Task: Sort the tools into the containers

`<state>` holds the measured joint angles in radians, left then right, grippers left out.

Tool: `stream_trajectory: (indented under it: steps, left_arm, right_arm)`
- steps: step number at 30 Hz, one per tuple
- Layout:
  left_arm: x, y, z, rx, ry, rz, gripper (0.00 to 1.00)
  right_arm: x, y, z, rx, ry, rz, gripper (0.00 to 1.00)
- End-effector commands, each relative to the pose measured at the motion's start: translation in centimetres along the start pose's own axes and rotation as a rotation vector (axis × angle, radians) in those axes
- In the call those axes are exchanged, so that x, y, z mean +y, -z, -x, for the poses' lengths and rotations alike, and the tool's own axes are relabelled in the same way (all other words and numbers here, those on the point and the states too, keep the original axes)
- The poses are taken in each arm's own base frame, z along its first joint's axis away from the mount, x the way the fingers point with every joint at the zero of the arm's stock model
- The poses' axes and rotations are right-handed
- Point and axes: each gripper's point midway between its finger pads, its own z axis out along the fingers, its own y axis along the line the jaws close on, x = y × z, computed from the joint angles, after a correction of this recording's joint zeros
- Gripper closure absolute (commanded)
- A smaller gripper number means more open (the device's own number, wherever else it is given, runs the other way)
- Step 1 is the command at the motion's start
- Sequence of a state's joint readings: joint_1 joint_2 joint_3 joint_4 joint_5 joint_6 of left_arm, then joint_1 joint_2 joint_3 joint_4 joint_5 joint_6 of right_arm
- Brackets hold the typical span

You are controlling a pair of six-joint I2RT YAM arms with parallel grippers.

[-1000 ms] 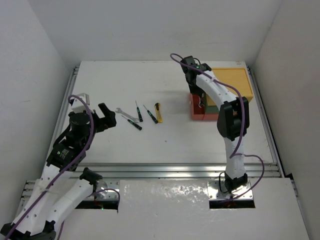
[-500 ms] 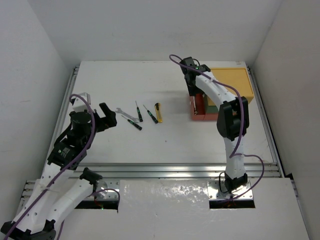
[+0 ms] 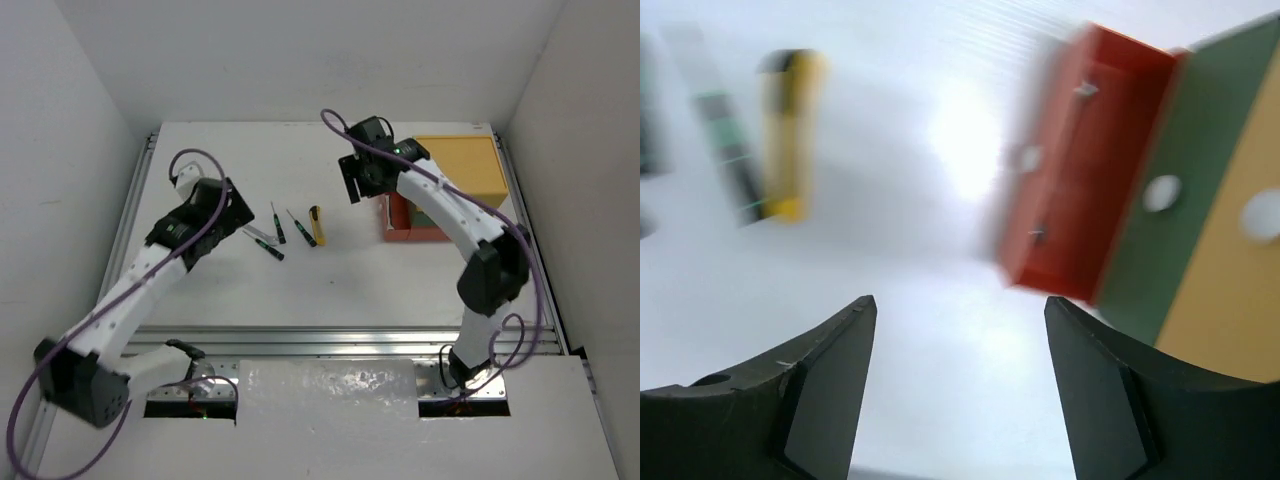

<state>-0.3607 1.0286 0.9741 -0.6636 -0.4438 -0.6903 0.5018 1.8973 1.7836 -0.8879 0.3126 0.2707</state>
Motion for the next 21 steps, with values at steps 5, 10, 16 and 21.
stream_trajectory:
  steps: [5,10,16,21]
  left_arm:
    - [-2.0,-7.7,0.2,0.055,0.216,0.346,0.04]
    - [-3.3,-13.5,-2.7,0.164,0.249,0.479,0.11]
    - [-2.9,-17.4,-5.4,0.222,0.264,0.512,0.19]
    - [-1.7,-19.8,-7.0,0.271,0.267,0.514,0.23]
  right_arm:
    - [4.8,9.8,-3.0,-0.205,-0.031,0.270,0.28]
    - [5.2,10.6,-7.2,-0.205,-0.023,0.299,0.27]
    - [5.4,10.9,-9.9,-0.212,-0.023,0.347,0.25]
    - [5.5,11.0,-11.1,-0.208,-0.007,0.371,0.25]
